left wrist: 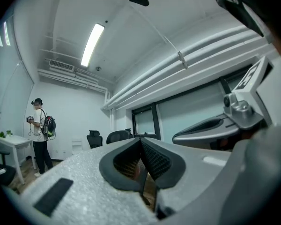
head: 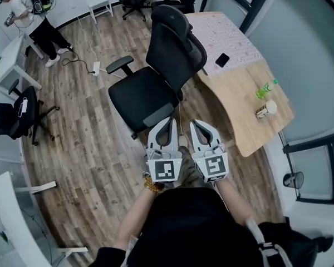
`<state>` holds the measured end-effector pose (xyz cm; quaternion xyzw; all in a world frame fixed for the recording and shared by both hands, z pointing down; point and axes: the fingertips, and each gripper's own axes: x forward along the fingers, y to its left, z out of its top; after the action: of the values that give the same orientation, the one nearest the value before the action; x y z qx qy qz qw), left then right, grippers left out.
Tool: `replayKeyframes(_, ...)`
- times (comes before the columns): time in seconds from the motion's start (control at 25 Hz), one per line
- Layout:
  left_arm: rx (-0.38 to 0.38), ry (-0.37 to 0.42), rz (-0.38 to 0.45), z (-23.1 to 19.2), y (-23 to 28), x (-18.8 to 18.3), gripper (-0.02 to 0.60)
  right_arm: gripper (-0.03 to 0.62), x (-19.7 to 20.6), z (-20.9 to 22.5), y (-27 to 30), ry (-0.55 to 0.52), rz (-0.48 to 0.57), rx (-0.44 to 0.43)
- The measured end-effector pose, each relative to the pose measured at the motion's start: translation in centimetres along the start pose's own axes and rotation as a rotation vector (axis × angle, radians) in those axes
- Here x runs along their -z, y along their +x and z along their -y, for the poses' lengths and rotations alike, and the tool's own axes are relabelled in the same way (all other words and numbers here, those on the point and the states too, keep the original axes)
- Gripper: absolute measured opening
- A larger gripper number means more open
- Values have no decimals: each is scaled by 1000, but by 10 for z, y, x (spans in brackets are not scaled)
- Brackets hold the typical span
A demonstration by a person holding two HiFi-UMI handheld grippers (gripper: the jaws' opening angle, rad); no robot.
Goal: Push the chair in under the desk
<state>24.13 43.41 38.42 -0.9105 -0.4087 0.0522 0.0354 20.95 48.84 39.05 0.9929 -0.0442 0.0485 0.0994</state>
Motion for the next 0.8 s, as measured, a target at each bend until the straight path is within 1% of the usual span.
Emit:
replayKeyframes(0.24,-7,17,0,-12,25,10,0,2,13,22,31,33,5,0)
replayKeyframes(0.36,-17,20,-30,-21,43,22,0,2,20,37,51,55,-5,-5)
replayKeyframes(0.44,-23,30,-49,-25,61,29,0,2,27,51,65,61,-10,-6)
replayKeyframes(0.56,-26,55,-52,-30,90,31,0,2,34,72,86,77,-24,-7)
replayKeyframes(0.8,-31,54,-73,-38,150,38,0,2,46,112,130,84,-54,-33)
